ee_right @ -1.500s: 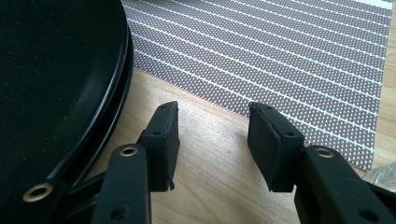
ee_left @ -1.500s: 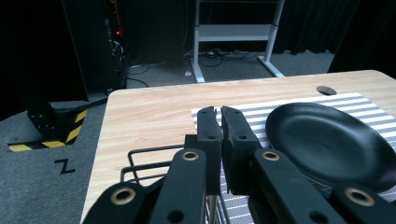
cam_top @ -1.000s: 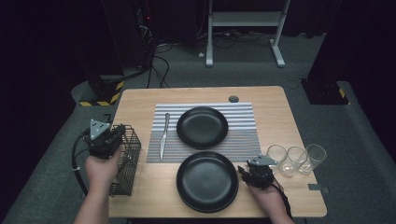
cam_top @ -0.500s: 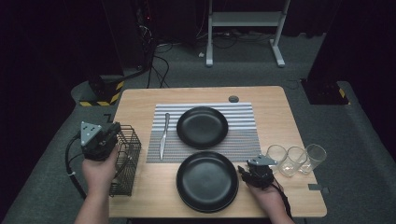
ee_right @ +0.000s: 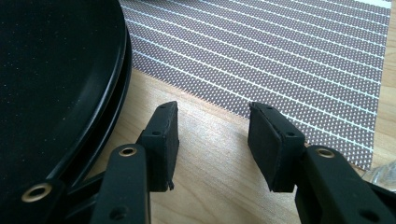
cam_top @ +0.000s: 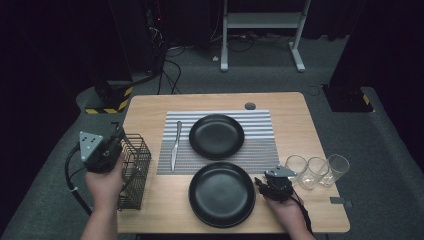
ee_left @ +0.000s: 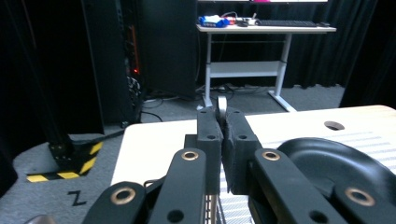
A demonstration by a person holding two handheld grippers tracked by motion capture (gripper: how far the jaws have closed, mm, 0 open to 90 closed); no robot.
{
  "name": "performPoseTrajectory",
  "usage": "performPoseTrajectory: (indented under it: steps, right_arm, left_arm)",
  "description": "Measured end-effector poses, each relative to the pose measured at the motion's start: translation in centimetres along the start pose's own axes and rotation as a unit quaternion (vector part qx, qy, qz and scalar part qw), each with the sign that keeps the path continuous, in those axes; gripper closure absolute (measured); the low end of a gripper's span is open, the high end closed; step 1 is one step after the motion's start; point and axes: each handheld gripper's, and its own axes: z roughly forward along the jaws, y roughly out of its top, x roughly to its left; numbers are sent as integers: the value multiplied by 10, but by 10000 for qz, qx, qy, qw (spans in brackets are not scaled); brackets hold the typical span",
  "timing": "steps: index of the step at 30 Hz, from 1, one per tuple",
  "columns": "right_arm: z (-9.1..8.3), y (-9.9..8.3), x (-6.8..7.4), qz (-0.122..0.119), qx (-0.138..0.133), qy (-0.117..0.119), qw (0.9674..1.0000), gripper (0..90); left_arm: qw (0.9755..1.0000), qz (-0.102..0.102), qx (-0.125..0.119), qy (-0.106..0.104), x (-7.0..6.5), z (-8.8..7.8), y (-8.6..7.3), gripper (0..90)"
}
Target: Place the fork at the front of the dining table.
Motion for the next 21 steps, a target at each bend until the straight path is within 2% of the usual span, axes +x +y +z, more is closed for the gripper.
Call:
performPoseTrajectory:
  steps: [2, 6, 12, 21]
  right_arm:
    - [0, 0, 0, 10, 2, -21, 10000, 530]
    - [0, 0, 0, 18, 3, -24, 10000, 530]
    - [0, 0, 1, -22, 9, -55, 10000, 529]
    - [1, 0, 1, -7, 6, -43, 10000, 530]
  left_arm:
    - [10000, -4, -1, 2, 0, -1, -1, 863]
    - [9997, 80, -189, 123, 0, -5, 0, 863]
    - [9993, 90, -322, 139, 1, -10, 2, 863]
    - [9975, 223, -634, 204, -6, -18, 12, 863]
